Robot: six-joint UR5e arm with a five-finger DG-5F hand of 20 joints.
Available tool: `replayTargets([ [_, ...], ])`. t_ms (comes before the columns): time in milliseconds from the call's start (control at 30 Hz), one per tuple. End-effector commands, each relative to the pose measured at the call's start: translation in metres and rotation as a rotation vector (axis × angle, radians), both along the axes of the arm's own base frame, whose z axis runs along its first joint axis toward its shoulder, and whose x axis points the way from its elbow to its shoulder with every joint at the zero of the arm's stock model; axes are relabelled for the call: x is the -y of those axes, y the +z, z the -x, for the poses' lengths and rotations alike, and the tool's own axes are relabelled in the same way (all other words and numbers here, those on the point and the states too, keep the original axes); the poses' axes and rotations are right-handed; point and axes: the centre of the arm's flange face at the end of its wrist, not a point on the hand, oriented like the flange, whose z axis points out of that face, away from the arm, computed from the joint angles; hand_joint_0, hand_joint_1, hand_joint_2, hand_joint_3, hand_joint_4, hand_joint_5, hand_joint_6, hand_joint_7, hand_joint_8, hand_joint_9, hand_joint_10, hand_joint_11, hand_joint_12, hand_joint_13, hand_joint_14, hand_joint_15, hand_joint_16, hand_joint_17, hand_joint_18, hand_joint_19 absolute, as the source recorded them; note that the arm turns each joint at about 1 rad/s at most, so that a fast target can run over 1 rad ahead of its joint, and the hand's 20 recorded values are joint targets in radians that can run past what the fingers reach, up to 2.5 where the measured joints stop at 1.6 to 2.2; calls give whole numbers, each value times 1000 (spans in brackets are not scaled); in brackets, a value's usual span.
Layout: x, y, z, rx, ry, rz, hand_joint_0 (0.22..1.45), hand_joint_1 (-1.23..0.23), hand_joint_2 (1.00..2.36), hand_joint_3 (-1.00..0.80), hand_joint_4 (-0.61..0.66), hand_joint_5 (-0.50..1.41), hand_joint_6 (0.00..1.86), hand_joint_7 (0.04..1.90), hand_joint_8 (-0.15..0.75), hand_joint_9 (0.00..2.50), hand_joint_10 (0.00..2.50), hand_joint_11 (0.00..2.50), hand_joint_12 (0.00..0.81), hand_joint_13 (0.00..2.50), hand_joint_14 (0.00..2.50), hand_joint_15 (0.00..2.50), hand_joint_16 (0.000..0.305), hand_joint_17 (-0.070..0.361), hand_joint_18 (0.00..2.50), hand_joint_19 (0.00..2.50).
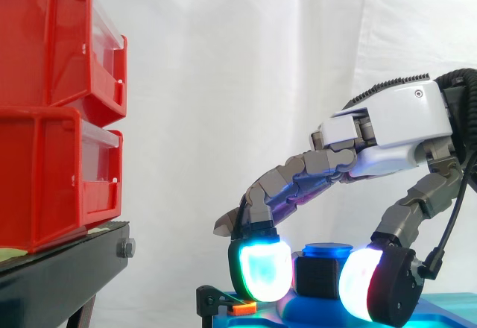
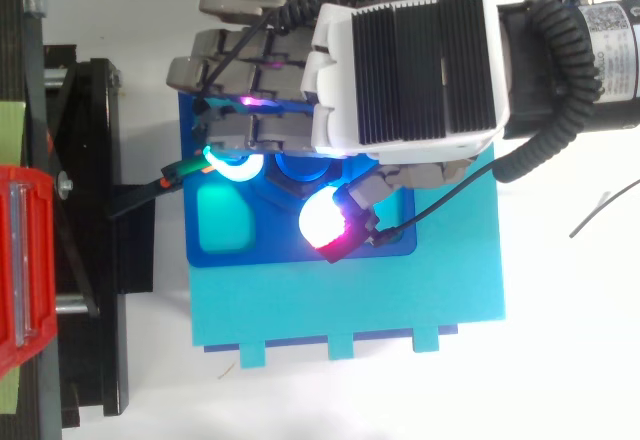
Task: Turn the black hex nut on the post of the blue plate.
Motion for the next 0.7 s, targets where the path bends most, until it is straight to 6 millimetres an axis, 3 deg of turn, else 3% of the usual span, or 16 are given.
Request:
replayTargets([
  [0, 0, -1, 0, -2, 0, 0, 569, -762, 1005, -447, 158, -211, 502, 1056, 215, 294, 0, 0, 335, 336, 0, 39, 51, 114, 195, 85],
  [200, 1, -1, 1, -5, -2, 0, 492, -740, 1000, -500, 169, -221, 503, 1012, 233, 289, 0, 0, 358, 327, 2, 38, 55, 123, 192, 82],
  [400, -4, 2, -1, 1, 5, 0, 418, -694, 1000, -500, 169, -251, 502, 854, 253, 257, 0, 0, 395, 294, 0, 43, 61, 137, 158, 84],
  [667, -16, 37, -9, 26, 22, 19, 386, -640, 1000, -500, 163, -261, 502, 806, 264, 239, 0, 0, 412, 280, 0, 39, 65, 146, 146, 95],
])
